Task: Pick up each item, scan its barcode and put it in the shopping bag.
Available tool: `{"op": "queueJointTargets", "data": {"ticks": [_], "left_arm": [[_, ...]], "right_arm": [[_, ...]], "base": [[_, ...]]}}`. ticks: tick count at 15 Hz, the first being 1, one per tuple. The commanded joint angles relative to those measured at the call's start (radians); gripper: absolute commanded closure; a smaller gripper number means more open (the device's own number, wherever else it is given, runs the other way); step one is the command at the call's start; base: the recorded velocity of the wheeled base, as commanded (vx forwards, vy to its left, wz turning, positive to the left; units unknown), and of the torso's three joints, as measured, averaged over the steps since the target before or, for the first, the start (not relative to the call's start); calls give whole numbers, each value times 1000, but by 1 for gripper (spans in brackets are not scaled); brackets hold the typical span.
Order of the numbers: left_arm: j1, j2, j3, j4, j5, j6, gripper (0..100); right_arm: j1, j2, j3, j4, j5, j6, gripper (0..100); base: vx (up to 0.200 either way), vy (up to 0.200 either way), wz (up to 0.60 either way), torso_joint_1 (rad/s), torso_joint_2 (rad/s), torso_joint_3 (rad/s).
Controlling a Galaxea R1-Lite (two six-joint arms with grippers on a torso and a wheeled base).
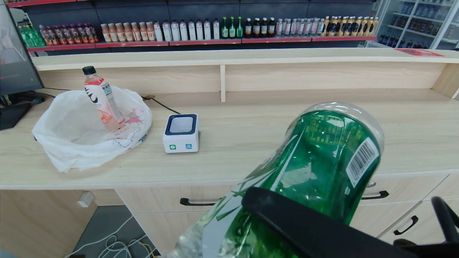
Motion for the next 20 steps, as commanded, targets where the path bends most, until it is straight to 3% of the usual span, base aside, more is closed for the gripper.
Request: {"op": "queueJointTargets", "data": {"ticks": [1, 20], "left_arm": [[0, 0, 0, 0, 0, 0, 0], [0, 0, 0, 0, 0, 0, 0]], "right_arm": [[-6, -9, -3, 0, 0, -4, 100], [-21, -18, 0, 0, -14, -21, 100]], "base": [[0, 0, 0, 0, 0, 0], [0, 0, 0, 0, 0, 0]]}}
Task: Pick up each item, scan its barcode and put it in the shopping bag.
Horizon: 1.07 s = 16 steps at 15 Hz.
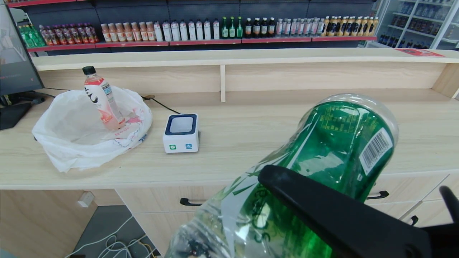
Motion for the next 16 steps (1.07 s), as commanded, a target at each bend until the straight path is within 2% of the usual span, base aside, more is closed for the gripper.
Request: {"op": "queueJointTargets", "data": {"ticks": [1, 4, 8, 13, 15, 16], "left_arm": [[0, 0, 0, 0, 0, 0, 0], [0, 0, 0, 0, 0, 0, 0], [0, 0, 0, 0, 0, 0, 0], [0, 0, 0, 0, 0, 0, 0], [0, 0, 0, 0, 0, 0, 0], [0, 0, 0, 0, 0, 0, 0]], "right_arm": [[2, 0, 0, -1, 0, -1, 100], [0, 0, 5, -1, 0, 31, 100], [-8, 7, 11, -1, -27, 225, 100], [-101, 46, 64, -1, -52, 637, 100], [-129, 107, 106, -1, -52, 940, 100], [-153, 113, 110, -1, -52, 1012, 100]], "base": [[0, 0, 0, 0, 0, 0], [0, 0, 0, 0, 0, 0], [0, 0, 0, 0, 0, 0], [0, 0, 0, 0, 0, 0], [0, 0, 0, 0, 0, 0], [0, 0, 0, 0, 0, 0]]}}
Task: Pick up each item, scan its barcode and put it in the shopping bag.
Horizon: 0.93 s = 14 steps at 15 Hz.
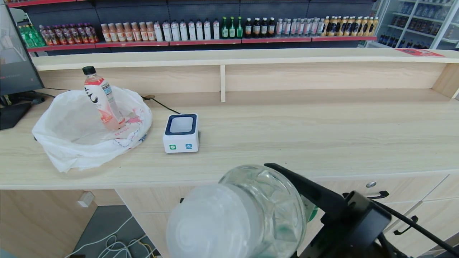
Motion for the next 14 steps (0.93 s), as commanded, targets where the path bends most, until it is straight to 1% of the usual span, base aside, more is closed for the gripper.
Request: {"op": "queueJointTargets", "data": {"ticks": [1, 3, 4, 5, 6, 7, 8, 10, 11, 14], "left_arm": [[0, 0, 0, 0, 1, 0, 0], [0, 0, 0, 0, 1, 0, 0], [0, 0, 0, 0, 1, 0, 0], [0, 0, 0, 0, 1, 0, 0], [0, 0, 0, 0, 1, 0, 0], [0, 0, 0, 0, 1, 0, 0], [0, 0, 0, 0, 1, 0, 0], [0, 0, 0, 0, 1, 0, 0], [0, 0, 0, 0, 1, 0, 0], [0, 0, 0, 0, 1, 0, 0]], "right_arm": [[-63, 50, 22, -2, -1, 116, 100], [-117, 85, 17, -2, -1, 257, 100], [-118, 87, 17, -2, -2, 262, 100], [-181, 137, -18, -2, 3, 378, 100], [-206, 145, -20, -2, 4, 418, 100], [-218, 146, -14, -2, 6, 429, 100], [-269, 142, 0, -2, 16, 444, 100], [-302, 108, 9, -2, 53, 449, 100], [-307, 108, 8, -2, 49, 450, 100], [-321, 145, -58, -2, 56, 492, 100]], "base": [[0, 0, 0, 0, 0, 0], [0, 0, 0, 0, 0, 0], [0, 0, 0, 0, 0, 0], [0, 0, 0, 0, 0, 0], [0, 0, 0, 0, 0, 0], [0, 0, 0, 0, 0, 0], [0, 0, 0, 0, 0, 0], [0, 0, 0, 0, 0, 0], [0, 0, 0, 0, 0, 0], [0, 0, 0, 0, 0, 0]]}}
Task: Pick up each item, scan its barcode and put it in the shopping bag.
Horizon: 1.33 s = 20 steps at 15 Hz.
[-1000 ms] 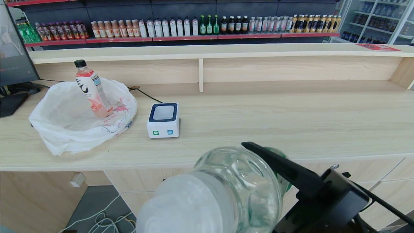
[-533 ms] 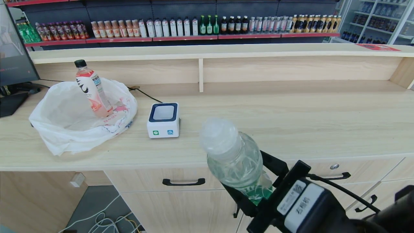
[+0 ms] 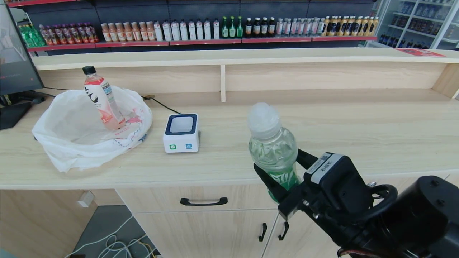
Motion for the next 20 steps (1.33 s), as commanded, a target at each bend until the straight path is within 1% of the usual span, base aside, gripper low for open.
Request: {"op": "queueJointTargets", "data": {"ticks": [1, 2, 3, 4, 5, 6, 8, 9, 10, 11, 13, 14, 16, 19, 20], "left_arm": [[1, 0, 0, 0, 0, 0, 0], [1, 0, 0, 0, 0, 0, 0], [1, 0, 0, 0, 0, 0, 0], [1, 0, 0, 0, 0, 0, 0], [1, 0, 0, 0, 0, 0, 0], [1, 0, 0, 0, 0, 0, 0], [1, 0, 0, 0, 0, 0, 0], [1, 0, 0, 0, 0, 0, 0], [1, 0, 0, 0, 0, 0, 0], [1, 0, 0, 0, 0, 0, 0], [1, 0, 0, 0, 0, 0, 0], [1, 0, 0, 0, 0, 0, 0], [1, 0, 0, 0, 0, 0, 0], [1, 0, 0, 0, 0, 0, 0], [1, 0, 0, 0, 0, 0, 0]], "right_arm": [[-11, 4, -20, 0, 5, 4, 100], [-11, 4, -23, 0, 16, 4, 100], [-11, 4, -24, 0, 63, 7, 100], [-19, -5, -24, 0, 151, 27, 100], [-27, -43, -24, 39, 310, 68, 100], [-56, -82, -49, 109, 386, 81, 100], [-71, -172, -98, 276, 395, 110, 100], [-74, -192, -110, 315, 393, 138, 100], [-74, -192, -110, 315, 393, 138, 100], [-90, -200, -188, 355, 386, 309, 100], [-110, -208, -228, 355, 356, 420, 100], [-136, -212, -245, 356, 303, 466, 100], [-166, -217, -231, 356, 260, 524, 100], [-206, -218, -188, 355, 249, 553, 100], [-235, -218, -176, 355, 249, 579, 100]], "base": [[0, 0, 0, 0, 0, 0], [0, 0, 0, 0, 0, 0], [0, 0, 0, 0, 0, 0], [0, 0, 0, 0, 0, 0], [0, 0, 0, 0, 0, 0], [0, 0, 0, 0, 0, 0], [0, 0, 0, 0, 0, 0], [0, 0, 0, 0, 0, 0], [0, 0, 0, 0, 0, 0], [0, 0, 0, 0, 0, 0], [0, 0, 0, 0, 0, 0], [0, 0, 0, 0, 0, 0], [0, 0, 0, 0, 0, 0], [0, 0, 0, 0, 0, 0], [0, 0, 0, 0, 0, 0]]}}
